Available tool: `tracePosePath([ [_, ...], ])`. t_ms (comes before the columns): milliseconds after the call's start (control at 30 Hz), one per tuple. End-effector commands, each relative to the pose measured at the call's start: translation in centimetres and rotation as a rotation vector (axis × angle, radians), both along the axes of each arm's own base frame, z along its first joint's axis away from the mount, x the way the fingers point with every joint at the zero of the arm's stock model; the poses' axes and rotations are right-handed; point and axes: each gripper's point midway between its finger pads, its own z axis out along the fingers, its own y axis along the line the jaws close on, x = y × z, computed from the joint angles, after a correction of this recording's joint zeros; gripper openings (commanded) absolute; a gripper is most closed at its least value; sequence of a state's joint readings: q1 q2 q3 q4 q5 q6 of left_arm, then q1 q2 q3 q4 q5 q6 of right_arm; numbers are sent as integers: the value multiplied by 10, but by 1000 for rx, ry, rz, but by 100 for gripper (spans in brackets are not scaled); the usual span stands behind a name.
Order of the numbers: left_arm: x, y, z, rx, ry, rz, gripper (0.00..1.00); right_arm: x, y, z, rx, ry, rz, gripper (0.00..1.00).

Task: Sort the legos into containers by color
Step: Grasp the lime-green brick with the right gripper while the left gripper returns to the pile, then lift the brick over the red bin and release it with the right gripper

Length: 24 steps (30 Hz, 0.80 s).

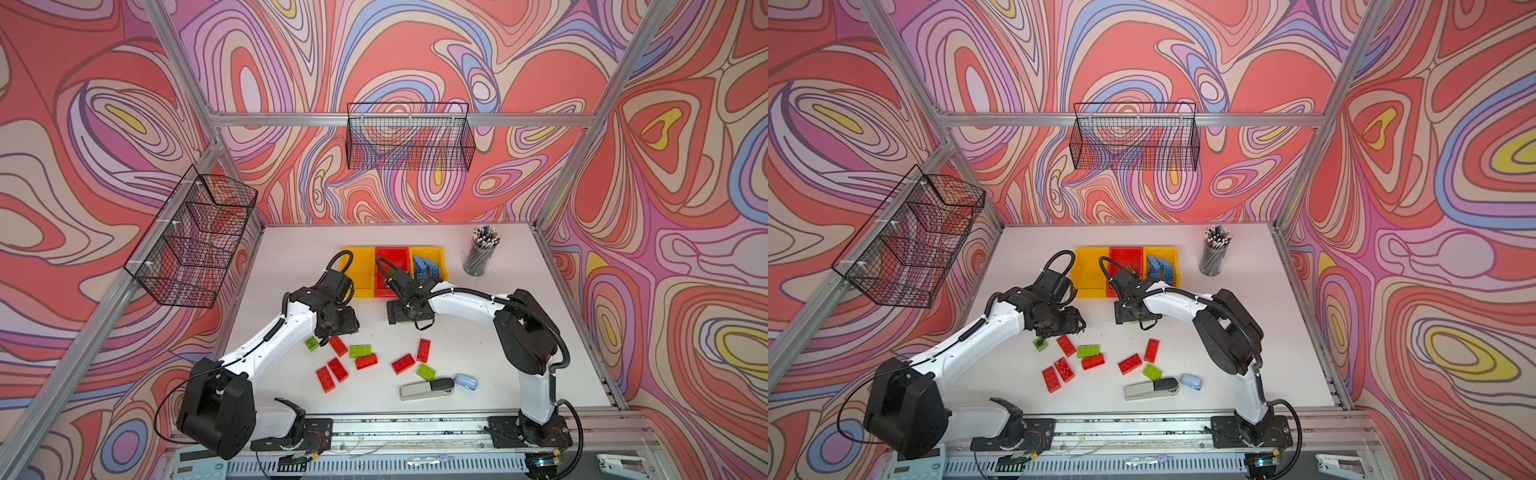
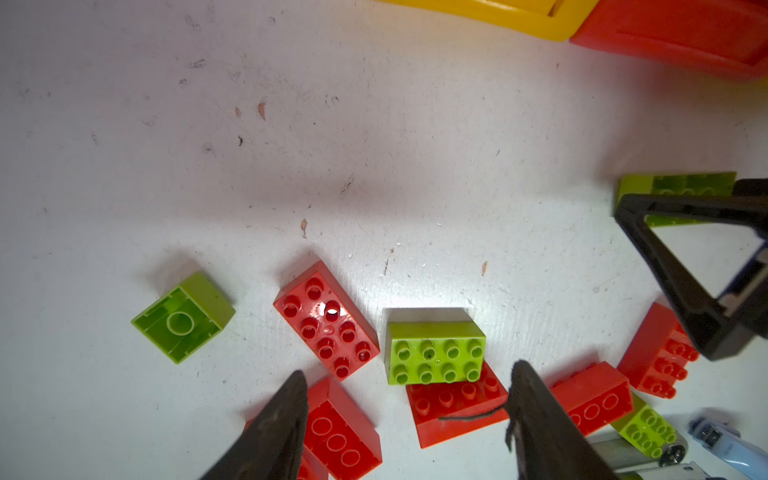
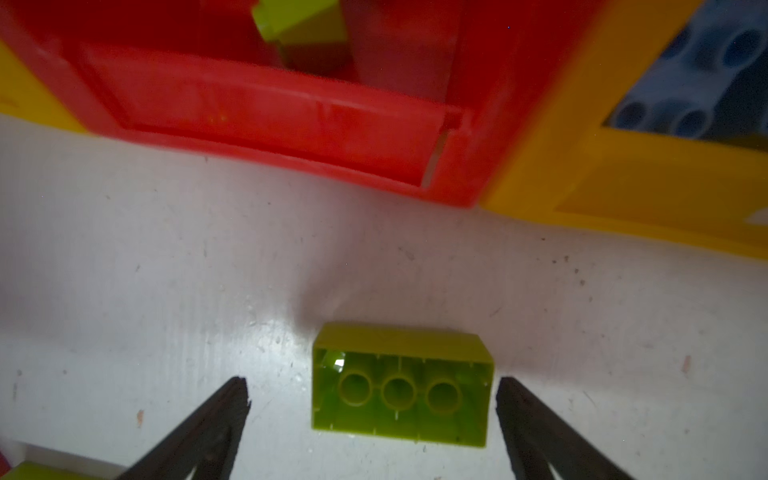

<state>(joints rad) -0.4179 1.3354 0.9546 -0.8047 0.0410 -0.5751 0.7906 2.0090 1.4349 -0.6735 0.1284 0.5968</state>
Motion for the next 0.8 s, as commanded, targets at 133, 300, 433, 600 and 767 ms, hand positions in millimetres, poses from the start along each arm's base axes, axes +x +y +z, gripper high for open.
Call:
tracePosePath([
  [133,-3,9,-2,38,18,-2,64,4,-10,-17,-19,26,-41,98],
  [300,-2,10,-5,41,22,6,63,2,-8,-25,-34,58,-16,74],
  [433,0,10,-4,35,22,6,65,9,-4,-14,-32,44,-9,56],
  [600,8,12,5,40,-9,8,73,29,15,28,10,-17,17,49],
  [767,16,19,13,43,-30,34,76,59,33,75,53,-101,40,47],
])
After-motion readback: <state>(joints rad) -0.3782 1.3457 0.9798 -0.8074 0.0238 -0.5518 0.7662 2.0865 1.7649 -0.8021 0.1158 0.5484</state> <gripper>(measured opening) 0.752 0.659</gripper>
